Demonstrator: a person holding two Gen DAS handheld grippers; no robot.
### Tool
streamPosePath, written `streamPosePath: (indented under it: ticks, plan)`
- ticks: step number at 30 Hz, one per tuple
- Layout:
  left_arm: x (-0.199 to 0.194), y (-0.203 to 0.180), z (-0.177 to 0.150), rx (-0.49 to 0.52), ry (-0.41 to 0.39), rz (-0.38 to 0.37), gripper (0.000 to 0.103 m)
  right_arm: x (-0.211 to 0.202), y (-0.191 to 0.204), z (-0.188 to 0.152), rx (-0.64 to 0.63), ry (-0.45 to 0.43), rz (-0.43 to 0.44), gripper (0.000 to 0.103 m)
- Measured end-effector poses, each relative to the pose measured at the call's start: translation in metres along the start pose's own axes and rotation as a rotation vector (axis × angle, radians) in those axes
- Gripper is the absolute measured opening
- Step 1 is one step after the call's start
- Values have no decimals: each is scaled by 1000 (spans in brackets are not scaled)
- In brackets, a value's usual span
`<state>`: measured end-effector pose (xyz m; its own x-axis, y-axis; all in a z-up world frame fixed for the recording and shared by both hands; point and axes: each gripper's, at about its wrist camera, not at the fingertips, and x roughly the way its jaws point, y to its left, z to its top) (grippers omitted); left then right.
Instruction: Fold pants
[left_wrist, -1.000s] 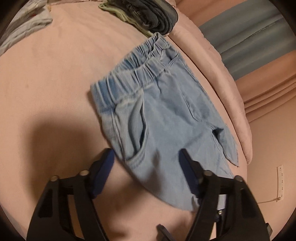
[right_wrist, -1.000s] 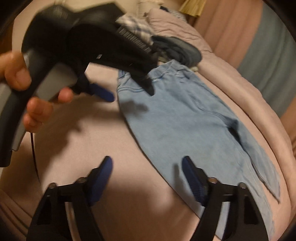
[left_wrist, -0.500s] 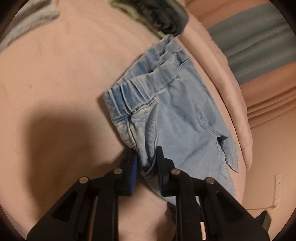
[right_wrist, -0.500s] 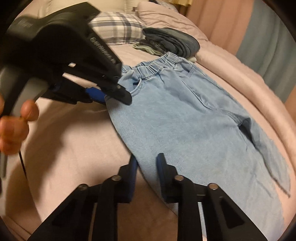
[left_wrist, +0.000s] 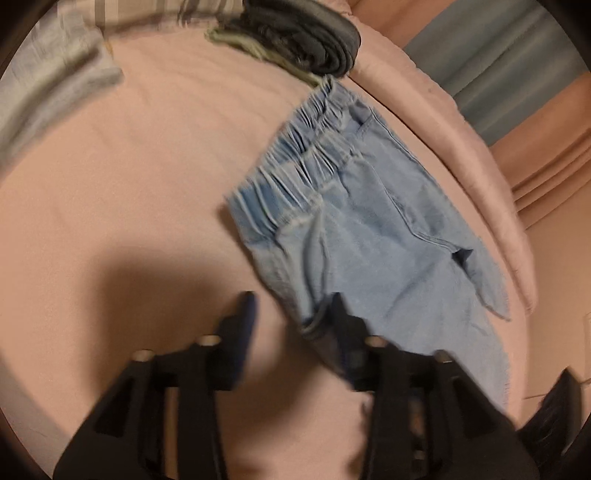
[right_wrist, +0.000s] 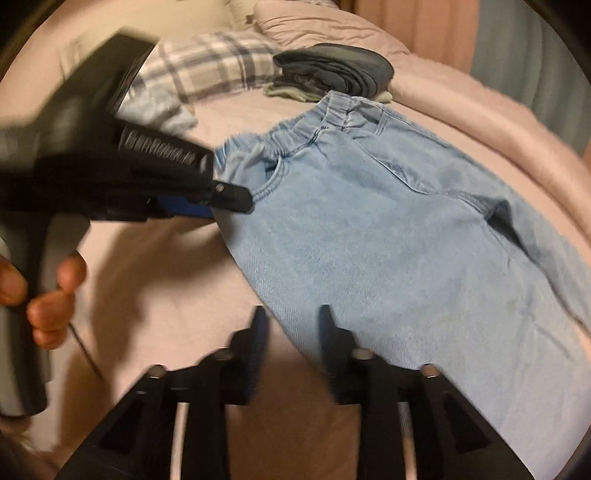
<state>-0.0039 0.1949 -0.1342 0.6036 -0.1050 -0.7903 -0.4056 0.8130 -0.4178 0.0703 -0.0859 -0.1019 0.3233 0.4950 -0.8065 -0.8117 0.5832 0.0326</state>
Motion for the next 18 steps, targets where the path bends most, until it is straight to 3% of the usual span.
streamPosePath:
  ticks: [3, 5, 7, 11, 14, 16, 18]
  plan:
    - [-20, -7, 4, 51, -79, 32, 67, -26, -18, 2, 75, -58, 26, 44]
    - [-28, -18, 8, 102, -132, 56, 77, -36, -34, 6, 114, -78, -16, 44]
    - [-27, -38, 11, 185, -160, 61, 79, -37, -50, 7, 145, -79, -76, 44]
    - [0, -78, 4, 349, -134, 39, 79, -27, -86, 1, 246, -34, -173, 44]
    - [46, -92, -11, 447, -30, 127, 79, -5, -101, -23, 287, 105, -248, 44]
    - [69, -82, -21, 468, 40, 193, 79, -13, -98, -37, 273, 57, -236, 44]
    - [60, -79, -29, 505, -18, 173, 80, -20, -94, -46, 258, 68, -228, 44]
